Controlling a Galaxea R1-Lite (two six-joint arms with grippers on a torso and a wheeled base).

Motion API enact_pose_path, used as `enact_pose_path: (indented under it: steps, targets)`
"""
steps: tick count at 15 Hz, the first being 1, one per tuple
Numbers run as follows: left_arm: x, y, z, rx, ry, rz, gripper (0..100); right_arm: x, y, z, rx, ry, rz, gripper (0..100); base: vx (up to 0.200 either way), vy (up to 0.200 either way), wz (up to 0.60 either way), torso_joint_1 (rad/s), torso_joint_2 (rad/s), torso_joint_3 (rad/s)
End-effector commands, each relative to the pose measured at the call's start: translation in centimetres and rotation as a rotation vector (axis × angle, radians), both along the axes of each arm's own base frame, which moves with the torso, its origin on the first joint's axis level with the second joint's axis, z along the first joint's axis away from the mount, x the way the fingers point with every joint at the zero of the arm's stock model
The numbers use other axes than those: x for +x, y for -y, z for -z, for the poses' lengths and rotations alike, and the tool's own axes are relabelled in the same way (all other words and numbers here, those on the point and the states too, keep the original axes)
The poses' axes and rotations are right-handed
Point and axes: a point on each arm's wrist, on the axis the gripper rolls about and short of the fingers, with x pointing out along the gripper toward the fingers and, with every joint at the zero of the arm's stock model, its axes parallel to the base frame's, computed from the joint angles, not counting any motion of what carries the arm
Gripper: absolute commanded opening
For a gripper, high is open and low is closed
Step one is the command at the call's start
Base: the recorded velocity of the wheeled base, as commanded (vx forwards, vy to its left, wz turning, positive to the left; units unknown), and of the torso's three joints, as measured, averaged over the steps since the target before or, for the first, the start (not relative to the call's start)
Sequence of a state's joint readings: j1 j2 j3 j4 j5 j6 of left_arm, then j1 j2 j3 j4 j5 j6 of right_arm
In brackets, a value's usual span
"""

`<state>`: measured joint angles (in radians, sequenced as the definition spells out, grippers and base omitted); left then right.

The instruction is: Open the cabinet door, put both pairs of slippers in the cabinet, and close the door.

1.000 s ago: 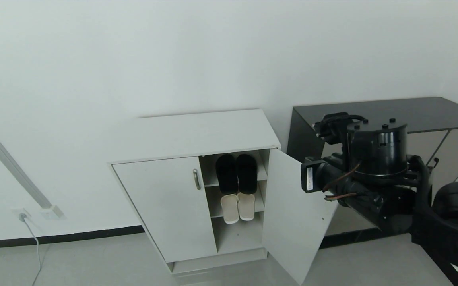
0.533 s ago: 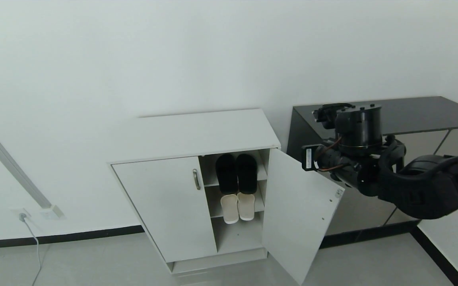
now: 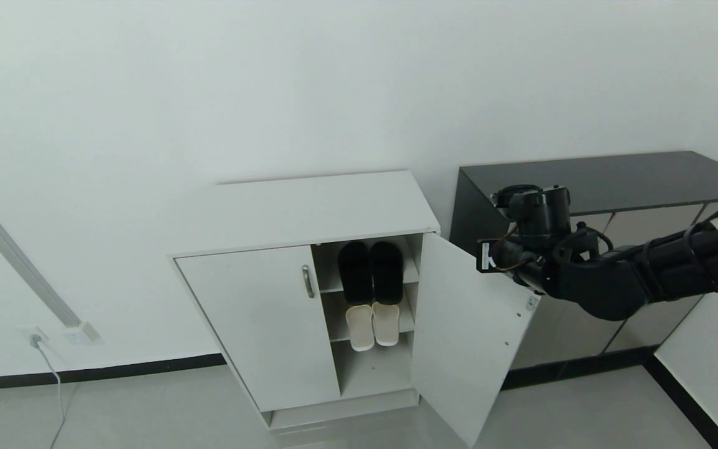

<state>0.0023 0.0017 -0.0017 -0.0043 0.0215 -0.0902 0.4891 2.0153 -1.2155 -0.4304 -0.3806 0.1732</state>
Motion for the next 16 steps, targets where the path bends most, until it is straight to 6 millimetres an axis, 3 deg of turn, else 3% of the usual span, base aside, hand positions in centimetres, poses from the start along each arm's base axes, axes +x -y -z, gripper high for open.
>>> enact_pose_path:
  steps: [1, 16]
  targets:
    - [0.0, 0.0, 0.0, 0.0, -0.001, -0.001, 0, 1.3, 0.5, 1.8, -0.013, -0.032, 0.027, 0, 0.0, 0.0, 0.0, 0.0, 0.0, 0.0]
    - [0.0, 0.0, 0.0, -0.002, -0.001, -0.002, 0, 4.5, 1.5, 4.7, 0.005, -0.03, 0.038, 0, 0.0, 0.0, 0.0, 0.0, 0.0, 0.0]
